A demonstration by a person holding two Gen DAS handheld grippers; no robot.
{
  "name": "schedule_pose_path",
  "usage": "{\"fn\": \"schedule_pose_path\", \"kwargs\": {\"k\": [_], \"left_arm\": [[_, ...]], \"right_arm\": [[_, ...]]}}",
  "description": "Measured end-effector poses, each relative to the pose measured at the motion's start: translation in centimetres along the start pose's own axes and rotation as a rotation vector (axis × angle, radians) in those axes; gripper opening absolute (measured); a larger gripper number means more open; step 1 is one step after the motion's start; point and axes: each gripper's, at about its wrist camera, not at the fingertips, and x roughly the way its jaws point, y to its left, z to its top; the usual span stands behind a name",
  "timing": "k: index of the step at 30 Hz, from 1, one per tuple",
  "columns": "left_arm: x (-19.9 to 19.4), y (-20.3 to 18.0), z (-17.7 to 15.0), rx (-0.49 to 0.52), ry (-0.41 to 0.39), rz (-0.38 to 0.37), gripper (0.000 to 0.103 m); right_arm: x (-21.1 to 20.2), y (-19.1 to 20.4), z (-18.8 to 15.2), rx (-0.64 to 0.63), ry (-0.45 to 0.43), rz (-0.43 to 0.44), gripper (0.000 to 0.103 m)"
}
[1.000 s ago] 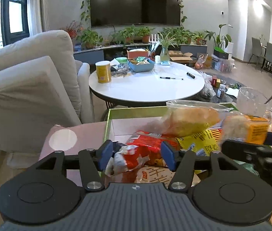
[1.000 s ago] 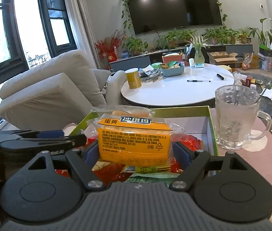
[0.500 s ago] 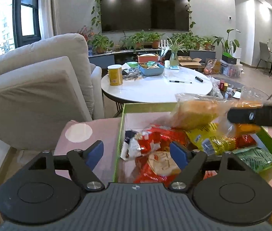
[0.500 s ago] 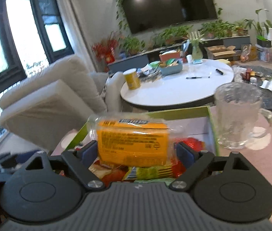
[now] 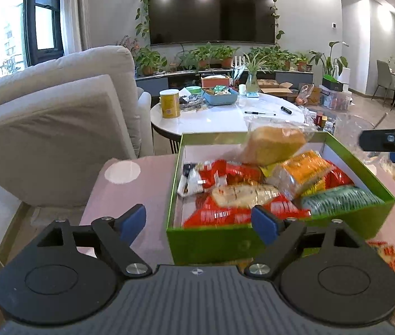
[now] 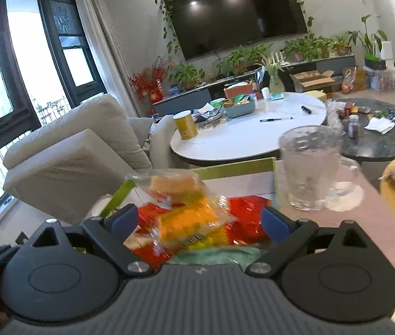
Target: Organize snacks
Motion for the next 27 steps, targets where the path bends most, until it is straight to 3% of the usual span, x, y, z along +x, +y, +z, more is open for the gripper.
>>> {"fn": "schedule_pose_path", "kwargs": {"k": [11,27], "left_arm": [[-3.4,-1.3,-3.4,-0.018,0.046,-0.015,0.087],[-6.2,-2.8,-5.8,-0.012,0.057,-0.033,0.09]], "right_arm": [[-4.4,-1.3,-2.0,-0.006,0.003,-0.018,0.061],[-4.4,-1.5,-7.2,0.042,0.173,-0.1,0.062]]}}
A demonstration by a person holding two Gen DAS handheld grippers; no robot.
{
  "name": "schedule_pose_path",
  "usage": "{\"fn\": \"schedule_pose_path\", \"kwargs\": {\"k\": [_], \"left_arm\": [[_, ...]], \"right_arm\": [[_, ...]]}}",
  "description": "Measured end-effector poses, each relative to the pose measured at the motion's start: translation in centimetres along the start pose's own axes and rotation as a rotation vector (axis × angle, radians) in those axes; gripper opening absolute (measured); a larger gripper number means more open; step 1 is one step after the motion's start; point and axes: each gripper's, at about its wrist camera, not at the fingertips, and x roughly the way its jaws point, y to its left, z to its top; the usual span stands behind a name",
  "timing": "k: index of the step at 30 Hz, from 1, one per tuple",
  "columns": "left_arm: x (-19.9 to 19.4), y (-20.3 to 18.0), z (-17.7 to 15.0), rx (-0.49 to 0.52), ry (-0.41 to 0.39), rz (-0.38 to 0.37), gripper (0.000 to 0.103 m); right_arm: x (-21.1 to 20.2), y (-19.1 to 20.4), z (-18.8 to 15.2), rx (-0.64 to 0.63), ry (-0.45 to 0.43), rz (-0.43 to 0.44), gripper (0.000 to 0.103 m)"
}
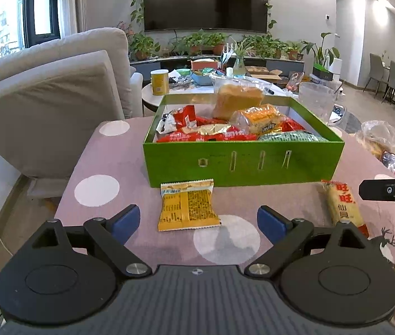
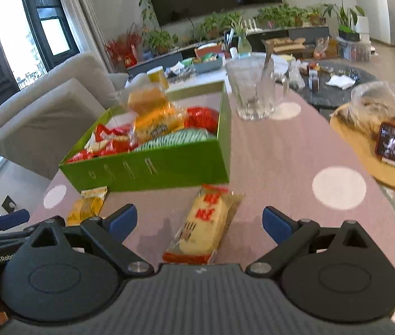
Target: Organize snacks
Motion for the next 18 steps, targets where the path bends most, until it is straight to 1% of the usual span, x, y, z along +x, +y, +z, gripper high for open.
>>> {"fn": "schedule_pose_path", "kwargs": {"k": [3,8,12,15,18], "left_arm": [[0.5,-0.1,-0.1,0.007,0.008,0.014,0.09],[1.9,0.1,-0.2,0.012,0.034,0.029,0.09],[3.3,0.2,-0.2,0.018,0.056,0.047,0.09],[4.5,0.2,0.0,0.015,0.067,0.054,0.09],[5.5,0.1,0.1,0.016,0.083,0.058,0.09]], "right_arm": [[0.2,-0.5,-0.1,0.009,0.016,-0.017,0.062],[1.1,-1.7,-0.3,0.052,0.05,-0.08,0.062],[1.5,-2.9,0.0,0.096,0.062,-0.075,0.062],[1.8,-2.9,0.3,0.098,0.067,-0.076,0.062],[2.2,-2.5,0.2,0.087,0.076,-0.058,0.062]]}}
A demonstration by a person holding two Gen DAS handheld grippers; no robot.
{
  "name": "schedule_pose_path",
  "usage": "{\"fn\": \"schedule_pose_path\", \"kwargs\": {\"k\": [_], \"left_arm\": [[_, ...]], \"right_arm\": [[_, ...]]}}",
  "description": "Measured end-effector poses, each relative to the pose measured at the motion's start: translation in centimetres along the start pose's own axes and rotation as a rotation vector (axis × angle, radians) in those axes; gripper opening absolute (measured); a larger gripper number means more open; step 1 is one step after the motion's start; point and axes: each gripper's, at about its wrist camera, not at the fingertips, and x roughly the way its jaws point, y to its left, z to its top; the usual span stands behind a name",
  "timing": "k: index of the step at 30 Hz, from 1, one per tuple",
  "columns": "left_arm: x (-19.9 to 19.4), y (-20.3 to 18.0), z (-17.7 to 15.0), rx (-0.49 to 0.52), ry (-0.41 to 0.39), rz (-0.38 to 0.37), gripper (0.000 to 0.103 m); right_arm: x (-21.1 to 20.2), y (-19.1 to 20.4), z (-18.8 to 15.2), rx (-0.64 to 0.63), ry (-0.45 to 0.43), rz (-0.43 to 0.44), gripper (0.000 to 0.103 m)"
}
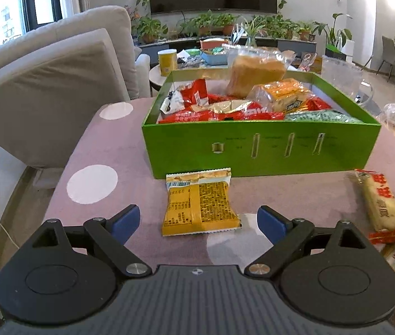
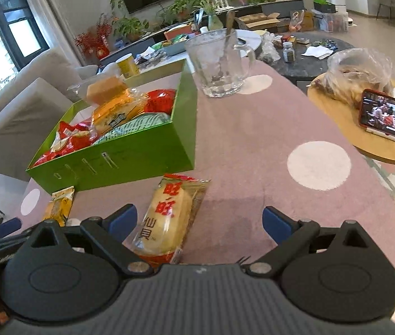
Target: Organize snacks
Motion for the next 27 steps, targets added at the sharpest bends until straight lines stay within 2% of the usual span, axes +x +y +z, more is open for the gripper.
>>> {"fn": "schedule_pose_path", "kwargs": {"k": [14,16,18,19,21,27], "left_arm": [[3.0,-0.1,1.0,0.001,0.024,0.009,0.089],[3.5,-0.1,1.0,0.003,0.033,0.001,0.082],[3.8,-0.1,0.8,-0.018,0.037,-0.017,0.07],[3.8,0.0,0.7,-0.037,0.035,-0.027,0.068],[3.7,-0.1,0.6,-0.033,0.027,-0.033,0.056],[2.9,-0.4,0.4,-0.003,0.022,-0.051,0.053]], "right_arm": [[1.8,1.8,-0.1,-0.049,0.042,0.022,0.062],[2.0,2.0,0.0,-0.053,0.044,0.02,0.061],[2.1,2.1,0.0,-0.063,0.045,0.011,0.061],[2.2,2.2,0.0,-0.068,0.044,0.005,0.061],[2.4,2.4,-0.1,-0.079,0.049,-0.007,0.061],[3.1,3.1,-0.2,-0.098,0.066,-0.02,0.061]]}}
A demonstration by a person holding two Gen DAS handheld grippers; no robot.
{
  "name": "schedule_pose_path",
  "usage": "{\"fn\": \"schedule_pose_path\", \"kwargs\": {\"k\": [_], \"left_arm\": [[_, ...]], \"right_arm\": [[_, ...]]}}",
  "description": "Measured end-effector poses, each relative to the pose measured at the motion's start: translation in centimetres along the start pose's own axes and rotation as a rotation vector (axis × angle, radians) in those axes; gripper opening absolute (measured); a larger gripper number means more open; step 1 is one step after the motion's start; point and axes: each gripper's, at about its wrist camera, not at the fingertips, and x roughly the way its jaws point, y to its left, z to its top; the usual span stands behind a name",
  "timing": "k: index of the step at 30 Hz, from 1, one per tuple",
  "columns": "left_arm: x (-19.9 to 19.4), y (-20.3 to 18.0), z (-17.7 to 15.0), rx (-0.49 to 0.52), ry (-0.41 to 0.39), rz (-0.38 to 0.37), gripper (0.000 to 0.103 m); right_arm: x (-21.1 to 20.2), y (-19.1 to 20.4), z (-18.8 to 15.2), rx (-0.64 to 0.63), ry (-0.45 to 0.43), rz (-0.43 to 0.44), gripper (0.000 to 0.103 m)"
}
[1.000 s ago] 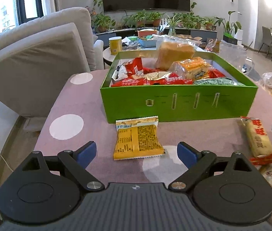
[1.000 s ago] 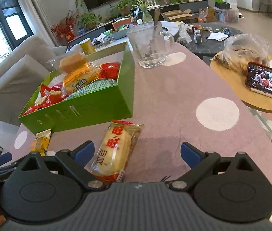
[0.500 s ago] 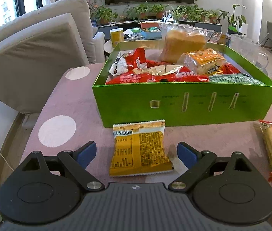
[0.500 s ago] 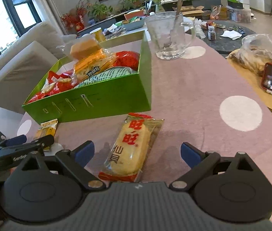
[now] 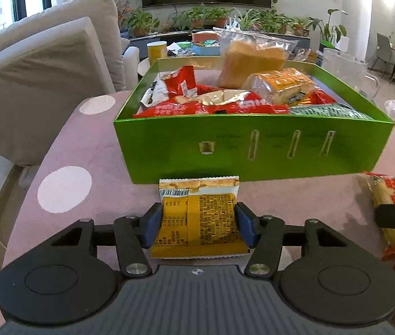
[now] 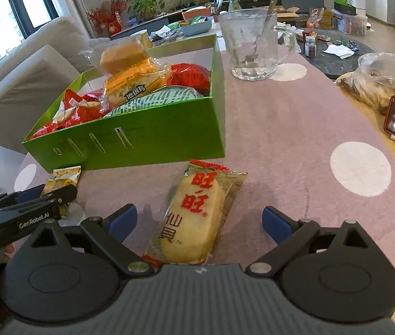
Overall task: Organize snacks
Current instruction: 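Close the left gripper on the yellow biscuit packet while the right gripper grasps the rice cracker packet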
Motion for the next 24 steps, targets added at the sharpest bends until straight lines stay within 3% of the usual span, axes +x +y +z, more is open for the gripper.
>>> {"fn": "schedule_pose_path", "kwargs": {"k": [9,24], "left_arm": [[-1.6,-0.8,-0.8,0.004,0.0,-0.045,0.052],[-3.9,-0.5,-0.9,-0.011,-0.043,-0.054,0.052]], "right_arm": [[0.3,0.9,0.0,-0.085,-0.03,-0.091,0.061],[-2.0,1.0,0.2,-0.036,-0.067,-0.034,0.059]]}}
